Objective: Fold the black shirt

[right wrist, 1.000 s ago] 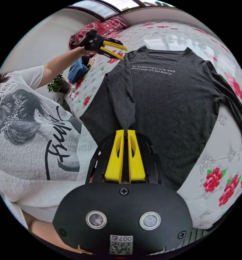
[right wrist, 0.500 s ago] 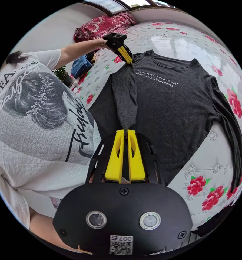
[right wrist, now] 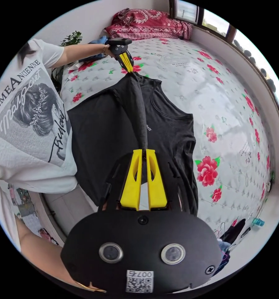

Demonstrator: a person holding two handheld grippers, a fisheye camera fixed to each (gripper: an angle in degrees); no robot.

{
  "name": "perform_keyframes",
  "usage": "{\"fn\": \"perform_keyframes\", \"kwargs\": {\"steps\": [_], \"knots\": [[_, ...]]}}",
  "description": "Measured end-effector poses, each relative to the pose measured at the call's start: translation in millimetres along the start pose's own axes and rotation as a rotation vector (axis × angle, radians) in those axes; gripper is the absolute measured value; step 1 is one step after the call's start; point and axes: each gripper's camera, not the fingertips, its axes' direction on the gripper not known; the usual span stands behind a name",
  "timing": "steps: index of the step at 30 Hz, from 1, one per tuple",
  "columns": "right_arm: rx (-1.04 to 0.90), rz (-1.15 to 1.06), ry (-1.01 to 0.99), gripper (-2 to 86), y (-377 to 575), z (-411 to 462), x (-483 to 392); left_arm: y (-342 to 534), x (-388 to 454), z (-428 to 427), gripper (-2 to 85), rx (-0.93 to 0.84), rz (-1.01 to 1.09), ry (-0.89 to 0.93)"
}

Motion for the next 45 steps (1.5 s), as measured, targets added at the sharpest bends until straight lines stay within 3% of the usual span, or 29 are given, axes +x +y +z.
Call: {"fn": "perform_keyframes", "kwargs": {"steps": [6,11,14,19,24,33,39,45], "knots": [[-0.071,0.057,-0.175,0.2,-12,67,89,-25,5,27,-0.9,-0.078,-0.047,-0.013],[-0.116,0.063,-0.179,1.3,-11,116,112,-30,19,37,0.3,-0.074,-0.106,-0.045],[-0.126,0.079,-0.123,2.6,1,126,114,-20,25,34,4.3,-0.048,-0.171,-0.068],[0.095,0.135,-0.073,3.8,31,103,95,4,38,8,6.0,0.022,-0.307,-0.093],[0.112,0.038,0.011,4.4,45,126,32,20,98,-26,4.8,0.05,-0.388,-0.257],[0.044,0.094,0.037,0.9,73,172,26,-8,185,7,4.1,-0.043,-0.221,-0.193],[0.088,0.069,-0.029,-0.1,106,160,24,11,187,16,-0.7,-0.153,-0.042,-0.171],[-0.045,0.029,-0.086,-0.1,134,208,26,47,166,4,-1.0,-0.17,0.053,-0.135]]}}
